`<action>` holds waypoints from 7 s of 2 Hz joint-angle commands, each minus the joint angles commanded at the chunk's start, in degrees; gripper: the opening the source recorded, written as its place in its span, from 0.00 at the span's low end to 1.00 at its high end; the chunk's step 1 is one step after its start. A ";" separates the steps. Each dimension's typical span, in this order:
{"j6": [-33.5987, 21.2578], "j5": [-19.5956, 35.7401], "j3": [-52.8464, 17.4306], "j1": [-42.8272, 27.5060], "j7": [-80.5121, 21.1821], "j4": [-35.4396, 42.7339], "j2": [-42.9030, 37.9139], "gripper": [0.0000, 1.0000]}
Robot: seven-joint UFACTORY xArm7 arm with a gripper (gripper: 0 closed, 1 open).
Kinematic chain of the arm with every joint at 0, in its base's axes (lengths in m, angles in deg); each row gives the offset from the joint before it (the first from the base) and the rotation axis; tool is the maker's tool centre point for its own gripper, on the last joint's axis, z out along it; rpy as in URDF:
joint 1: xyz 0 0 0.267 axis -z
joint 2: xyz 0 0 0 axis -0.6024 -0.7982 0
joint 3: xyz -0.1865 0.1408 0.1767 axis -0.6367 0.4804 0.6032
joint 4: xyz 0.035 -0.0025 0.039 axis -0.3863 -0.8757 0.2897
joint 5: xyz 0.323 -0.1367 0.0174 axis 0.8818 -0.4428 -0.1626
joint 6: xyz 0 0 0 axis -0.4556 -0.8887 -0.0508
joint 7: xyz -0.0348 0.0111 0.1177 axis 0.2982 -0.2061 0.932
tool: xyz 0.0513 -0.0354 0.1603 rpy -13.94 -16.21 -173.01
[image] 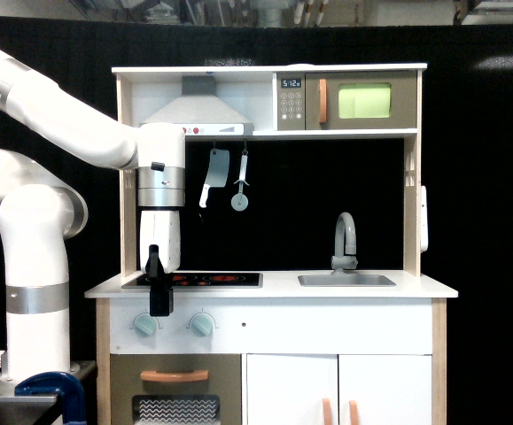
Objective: Open the oven door
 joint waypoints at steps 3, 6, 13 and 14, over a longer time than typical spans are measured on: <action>12.72 1.89 -19.18 -13.87 -37.79 11.14 -10.82 1.00; -12.77 38.23 -45.92 -39.78 -99.19 53.04 -50.36 1.00; -24.07 60.66 -26.79 -30.97 -88.67 75.32 -55.19 1.00; -26.24 61.00 -24.91 -28.90 -84.86 81.50 -57.13 1.00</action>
